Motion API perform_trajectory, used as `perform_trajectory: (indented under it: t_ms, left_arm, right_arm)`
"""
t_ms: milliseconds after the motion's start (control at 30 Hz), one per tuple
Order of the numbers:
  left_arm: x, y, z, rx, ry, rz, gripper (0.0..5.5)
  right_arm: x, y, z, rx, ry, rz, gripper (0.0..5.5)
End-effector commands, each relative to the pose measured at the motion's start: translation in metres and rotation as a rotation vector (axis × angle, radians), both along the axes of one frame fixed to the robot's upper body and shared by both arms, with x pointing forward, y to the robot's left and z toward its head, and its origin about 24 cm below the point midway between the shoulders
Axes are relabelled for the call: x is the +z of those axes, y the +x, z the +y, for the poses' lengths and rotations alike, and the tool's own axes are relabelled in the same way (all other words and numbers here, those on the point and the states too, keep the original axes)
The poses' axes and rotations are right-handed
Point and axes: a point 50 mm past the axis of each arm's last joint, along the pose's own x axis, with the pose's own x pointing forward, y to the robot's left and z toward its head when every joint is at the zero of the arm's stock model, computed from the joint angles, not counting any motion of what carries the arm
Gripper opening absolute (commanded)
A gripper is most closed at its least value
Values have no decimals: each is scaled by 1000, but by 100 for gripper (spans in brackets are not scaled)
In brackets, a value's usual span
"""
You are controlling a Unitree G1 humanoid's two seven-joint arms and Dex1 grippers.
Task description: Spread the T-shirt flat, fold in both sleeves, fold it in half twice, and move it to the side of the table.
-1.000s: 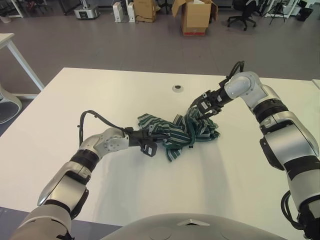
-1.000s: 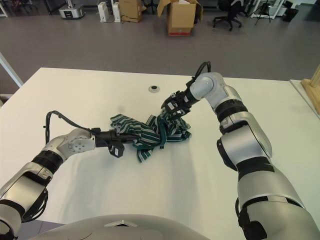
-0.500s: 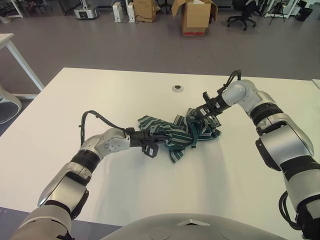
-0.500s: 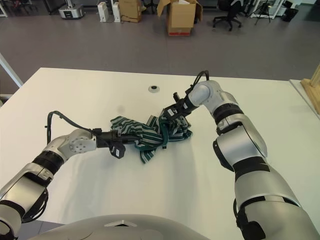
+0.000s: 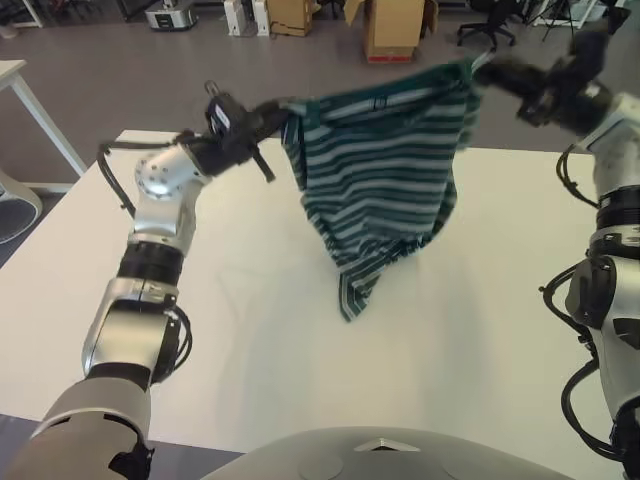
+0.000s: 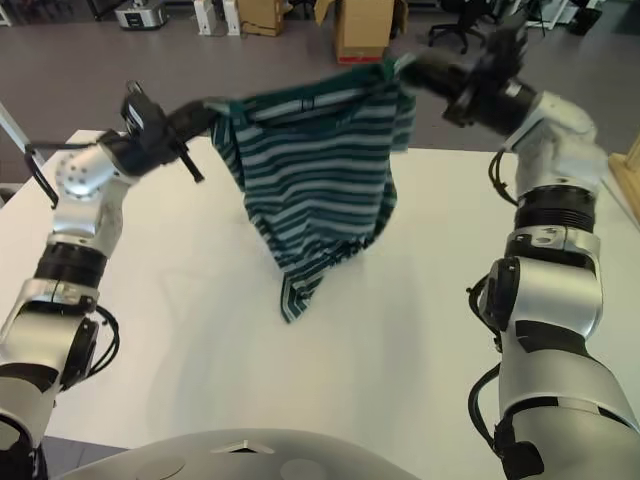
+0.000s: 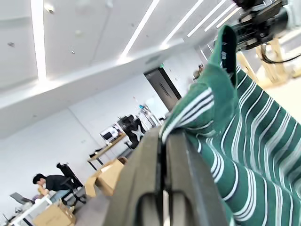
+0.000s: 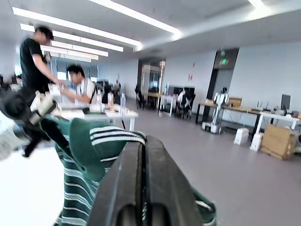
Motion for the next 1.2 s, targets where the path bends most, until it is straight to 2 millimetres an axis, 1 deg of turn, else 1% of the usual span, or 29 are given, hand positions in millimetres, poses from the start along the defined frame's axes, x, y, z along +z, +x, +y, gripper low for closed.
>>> perform_trajectory:
  t_ms: [33, 100, 167, 267, 333, 367, 433, 500, 567, 633, 700, 800, 867, 900, 933, 967, 1000, 1033, 1067, 1133, 1167, 1200]
  left_arm:
    - [89, -15, 4, -67, -63, -199, 0]
    - [112, -22, 7, -61, -40, -264, 0]
    - [127, -25, 7, -27, 29, -319, 0]
    - [139, -32, 9, -49, 90, -346, 0]
    - [140, -43, 9, -132, 158, -310, 0]
    - [139, -51, 9, -196, 195, -263, 0]
    - [135, -73, 11, -363, 218, -83, 0]
    - [128, -98, 9, -487, 268, 53, 0]
    - [132, -121, 8, -577, 265, 87, 0]
    - [139, -141, 9, -645, 231, 82, 0]
    - [144, -153, 11, -687, 195, 67, 0]
    - [151, -163, 15, -729, 157, 55, 0]
    - [146, -161, 15, -708, 175, 87, 0]
    - [139, -155, 15, -659, 211, 122, 0]
    - [126, -142, 14, -573, 272, 187, 0]
    - [106, -126, 13, -469, 357, 260, 0]
    - [83, -108, 11, -428, 411, 352, 0]
    - [55, -88, 7, -424, 440, 457, 0]
    - [31, -73, 4, -425, 465, 537, 0]
    - [-22, -36, 0, -373, 519, 694, 0]
    - [-43, -19, -1, -331, 552, 752, 0]
    - [-64, 1, -3, -248, 546, 809, 0]
  right_arm:
    - [60, -48, -5, 16, 153, -153, 2]
    - [80, -65, -2, 5, 157, -213, 2]
    - [91, -77, -2, -19, 137, -251, 2]
    - [100, -88, -2, -31, 116, -278, 2]
    - [107, -99, -2, -8, 109, -301, 2]
    - [110, -107, -1, 18, 94, -309, 2]
    - [112, -127, 1, 93, 39, -305, 2]
    - [105, -150, 9, 184, -51, -285, 2]
    - [99, -175, 20, 259, -118, -289, 2]
    - [98, -196, 29, 304, -134, -314, 2]
    - [97, -208, 34, 321, -117, -326, 2]
    - [100, -217, 31, 307, -62, -338, 2]
    - [93, -210, 36, 273, -77, -288, 2]
    - [86, -203, 40, 240, -114, -243, 2]
    - [73, -190, 45, 195, -182, -168, 2]
    - [59, -176, 48, 165, -231, -85, 2]
    - [39, -158, 48, 121, -288, 19, 2]
    - [13, -135, 44, 81, -328, 145, 2]
    - [-12, -119, 39, 51, -365, 246, 2]
    - [-69, -84, 29, 27, -388, 441, 2]
    - [-94, -69, 25, 15, -396, 514, 2]
    - [-121, -48, 20, -43, -392, 593, 2]
